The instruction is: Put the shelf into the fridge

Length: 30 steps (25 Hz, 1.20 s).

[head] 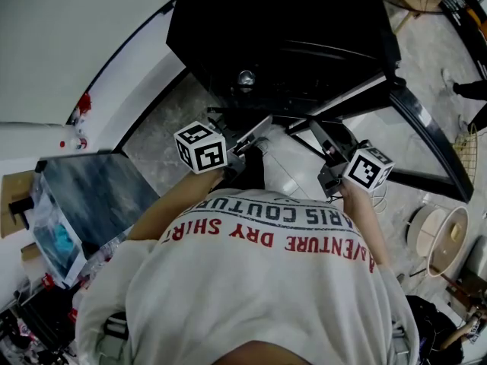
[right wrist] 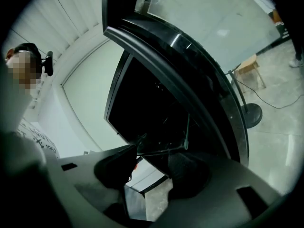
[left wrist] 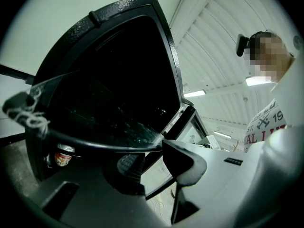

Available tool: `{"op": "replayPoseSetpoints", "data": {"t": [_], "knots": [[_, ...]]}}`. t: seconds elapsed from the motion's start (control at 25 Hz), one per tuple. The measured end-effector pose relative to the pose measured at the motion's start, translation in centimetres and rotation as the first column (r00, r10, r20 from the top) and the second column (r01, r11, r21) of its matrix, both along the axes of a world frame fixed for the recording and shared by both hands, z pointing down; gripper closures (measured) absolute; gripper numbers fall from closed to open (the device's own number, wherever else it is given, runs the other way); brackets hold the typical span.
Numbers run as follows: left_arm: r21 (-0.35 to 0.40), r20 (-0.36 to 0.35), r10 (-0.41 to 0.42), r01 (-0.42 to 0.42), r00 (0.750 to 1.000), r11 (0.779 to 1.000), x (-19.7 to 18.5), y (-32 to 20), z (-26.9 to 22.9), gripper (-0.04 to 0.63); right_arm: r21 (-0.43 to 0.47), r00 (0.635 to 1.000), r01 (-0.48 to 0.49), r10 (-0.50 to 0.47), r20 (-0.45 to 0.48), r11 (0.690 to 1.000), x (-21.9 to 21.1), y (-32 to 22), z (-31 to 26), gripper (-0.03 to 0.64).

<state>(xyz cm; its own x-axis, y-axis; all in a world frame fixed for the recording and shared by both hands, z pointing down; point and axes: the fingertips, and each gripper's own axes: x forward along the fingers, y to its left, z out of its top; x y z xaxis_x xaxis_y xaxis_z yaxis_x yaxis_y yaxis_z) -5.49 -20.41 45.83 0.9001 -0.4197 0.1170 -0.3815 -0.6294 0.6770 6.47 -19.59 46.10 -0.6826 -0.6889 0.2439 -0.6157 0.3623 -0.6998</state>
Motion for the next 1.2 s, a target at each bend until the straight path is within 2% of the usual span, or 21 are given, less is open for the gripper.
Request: {"op": "replayPoseSetpoints", "data": {"t": [0.2, 0.36, 0.52, 0.6, 0.72, 1.2], "knots": [[0.0, 0.003, -0.006, 0.006, 1.0, 1.0, 0.2, -0.8, 0.0, 0.466, -0.007, 1.0, 0.017, -0.017, 0.003, 1.0, 0.1, 0.8, -0.2, 0.425], [-0.001, 0.007, -0.014, 0.014, 1.0, 1.0, 0.2, -1.5, 0.0, 0.465, 0.007, 0.999, 0.042, -0.042, -0.027, 0.999, -0.2, 1.4, -0.4, 0.426], [0.006, 0.021, -0.027, 0.027, 0.999, 1.0, 0.4, -2.0, 0.1, 0.46, 0.038, 0.996, 0.069, -0.067, -0.066, 0.997, -0.7, 1.6, -0.9, 0.461], [0.006, 0.022, -0.034, 0.034, 0.999, 0.999, 0.5, -2.3, 0.1, 0.459, 0.038, 0.992, 0.082, -0.078, -0.095, 0.996, -1.0, 1.6, -1.0, 0.513], [0.006, 0.024, -0.046, 0.045, 0.999, 0.999, 0.5, -2.6, 0.1, 0.457, 0.059, 0.987, 0.094, -0.086, -0.139, 0.994, -1.3, 1.4, -1.3, 0.552], [0.013, 0.046, -0.073, 0.072, 0.996, 0.997, 0.6, -3.9, 0.2, 0.448, 0.12, 0.985, 0.127, -0.111, -0.135, 0.985, -3.1, 1.0, -2.6, 0.58]]}}
